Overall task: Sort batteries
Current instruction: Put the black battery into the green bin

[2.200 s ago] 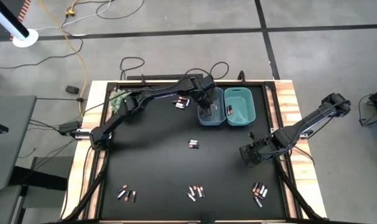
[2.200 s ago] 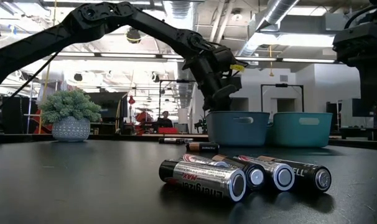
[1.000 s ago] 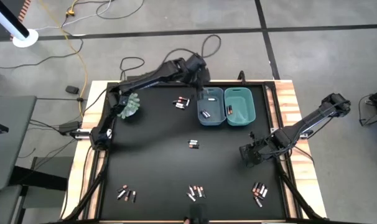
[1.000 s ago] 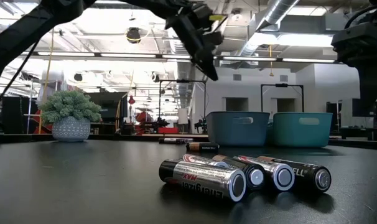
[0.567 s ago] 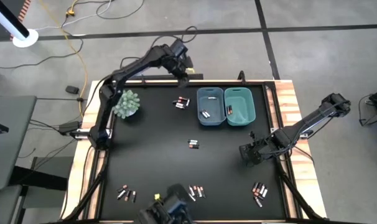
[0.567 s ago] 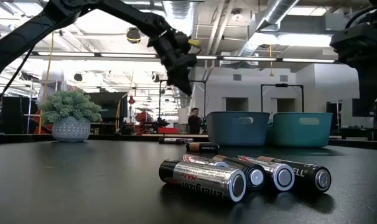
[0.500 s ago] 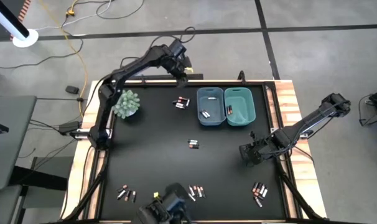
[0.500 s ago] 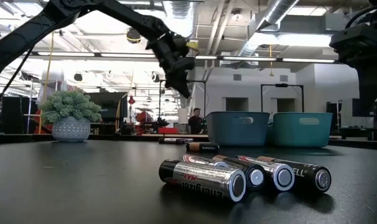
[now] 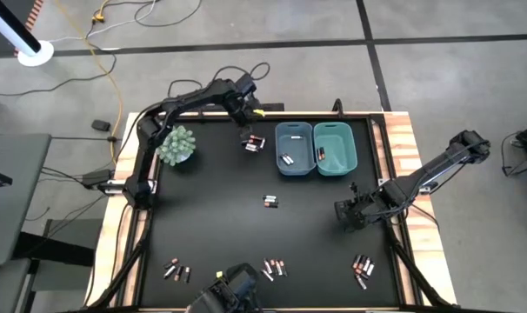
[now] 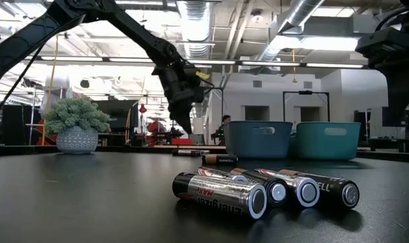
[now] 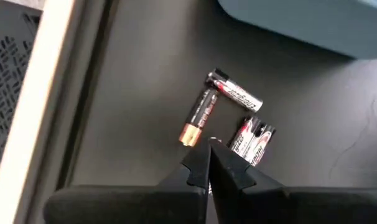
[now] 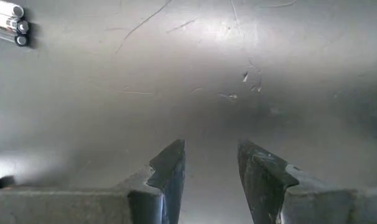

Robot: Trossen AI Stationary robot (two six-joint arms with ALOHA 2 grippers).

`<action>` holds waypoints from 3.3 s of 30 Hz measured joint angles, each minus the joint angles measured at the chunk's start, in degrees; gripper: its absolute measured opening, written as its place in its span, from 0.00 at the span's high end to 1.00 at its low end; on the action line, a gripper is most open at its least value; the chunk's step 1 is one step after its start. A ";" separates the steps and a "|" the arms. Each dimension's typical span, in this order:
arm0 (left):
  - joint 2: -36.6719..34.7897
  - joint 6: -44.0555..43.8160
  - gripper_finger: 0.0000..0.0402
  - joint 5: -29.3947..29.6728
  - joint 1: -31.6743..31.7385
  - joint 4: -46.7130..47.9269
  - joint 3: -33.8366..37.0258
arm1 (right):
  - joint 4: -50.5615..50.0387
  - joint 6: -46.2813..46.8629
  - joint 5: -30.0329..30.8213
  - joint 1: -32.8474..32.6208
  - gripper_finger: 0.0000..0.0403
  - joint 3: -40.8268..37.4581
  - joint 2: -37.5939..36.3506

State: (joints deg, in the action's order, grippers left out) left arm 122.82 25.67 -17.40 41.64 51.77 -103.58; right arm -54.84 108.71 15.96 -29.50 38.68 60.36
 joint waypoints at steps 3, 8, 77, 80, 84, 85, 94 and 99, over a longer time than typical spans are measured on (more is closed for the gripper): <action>-2.45 0.06 1.00 0.14 -0.65 -4.43 3.70 | -0.19 0.80 0.07 0.00 0.59 0.00 0.00; -8.07 -0.01 1.00 3.73 -0.35 -18.90 11.99 | -0.19 0.85 0.55 0.00 0.59 0.00 0.00; -2.28 19.00 0.73 11.39 -5.43 -19.62 12.80 | -0.17 2.25 0.67 0.02 0.59 0.02 0.02; -1.29 19.99 0.73 13.08 -6.16 -20.94 12.82 | -0.27 2.29 0.66 0.02 0.59 0.02 0.02; -0.52 19.89 0.73 14.44 -6.56 -21.45 12.86 | -0.12 2.29 0.66 0.02 0.59 0.02 0.02; -0.31 19.91 0.73 14.48 -6.55 -21.40 12.86 | -0.10 2.29 0.66 0.02 0.59 0.02 0.02; 2.00 20.17 0.73 13.50 -6.79 -21.87 12.76 | 0.16 2.51 0.66 0.02 0.59 0.02 0.02; 2.19 19.28 0.73 13.42 -6.77 -21.28 12.09 | 0.13 2.49 0.66 0.02 0.59 0.02 0.02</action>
State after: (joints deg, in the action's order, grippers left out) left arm 125.01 44.95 -3.98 34.87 30.49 -91.49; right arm -54.71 111.20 16.62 -29.47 38.70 60.38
